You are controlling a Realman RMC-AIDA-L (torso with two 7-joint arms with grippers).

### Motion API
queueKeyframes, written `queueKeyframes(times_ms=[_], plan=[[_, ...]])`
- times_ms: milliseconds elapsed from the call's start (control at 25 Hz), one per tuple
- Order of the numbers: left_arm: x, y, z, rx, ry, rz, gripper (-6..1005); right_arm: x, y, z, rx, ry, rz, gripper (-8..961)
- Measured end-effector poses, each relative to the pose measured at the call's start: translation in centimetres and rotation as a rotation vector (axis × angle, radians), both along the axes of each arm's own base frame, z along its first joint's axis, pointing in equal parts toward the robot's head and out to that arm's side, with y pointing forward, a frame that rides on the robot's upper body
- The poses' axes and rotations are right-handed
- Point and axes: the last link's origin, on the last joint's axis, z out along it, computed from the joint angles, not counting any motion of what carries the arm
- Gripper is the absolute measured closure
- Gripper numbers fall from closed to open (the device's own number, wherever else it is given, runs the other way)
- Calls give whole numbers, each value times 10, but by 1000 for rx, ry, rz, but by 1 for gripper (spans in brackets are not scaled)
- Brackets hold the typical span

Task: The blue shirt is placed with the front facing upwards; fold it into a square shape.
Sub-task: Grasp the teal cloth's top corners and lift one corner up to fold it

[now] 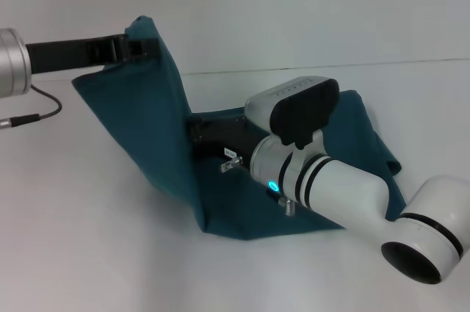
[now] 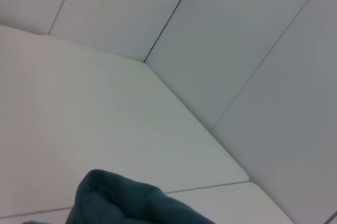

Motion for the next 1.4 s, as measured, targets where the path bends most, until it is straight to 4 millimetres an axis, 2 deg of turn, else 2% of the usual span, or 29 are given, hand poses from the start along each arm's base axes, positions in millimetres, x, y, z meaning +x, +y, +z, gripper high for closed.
queueKeyframes(times_ms=[280, 680, 840, 1120, 1200, 1400], plan=[[7, 3, -3, -4, 2, -18, 958, -10, -8, -10, -51, -28, 56, 953], [28, 9, -17, -14, -2, -65, 958, -27, -19, -23, -116, -68, 152, 953], [27, 10, -18, -12, -4, -55, 959, -17, -22, -16, -88, -23, 139, 953], [25, 11, -20, -16, -4, -51, 959, 28, -17, 15, 67, 119, -46, 954], [24, 11, -20, -15, -5, -49, 959, 35, -13, 21, 96, 132, -79, 954], [24, 10, -20, -16, -11, -48, 959, 30, 1, 28, 118, 126, -76, 953]])
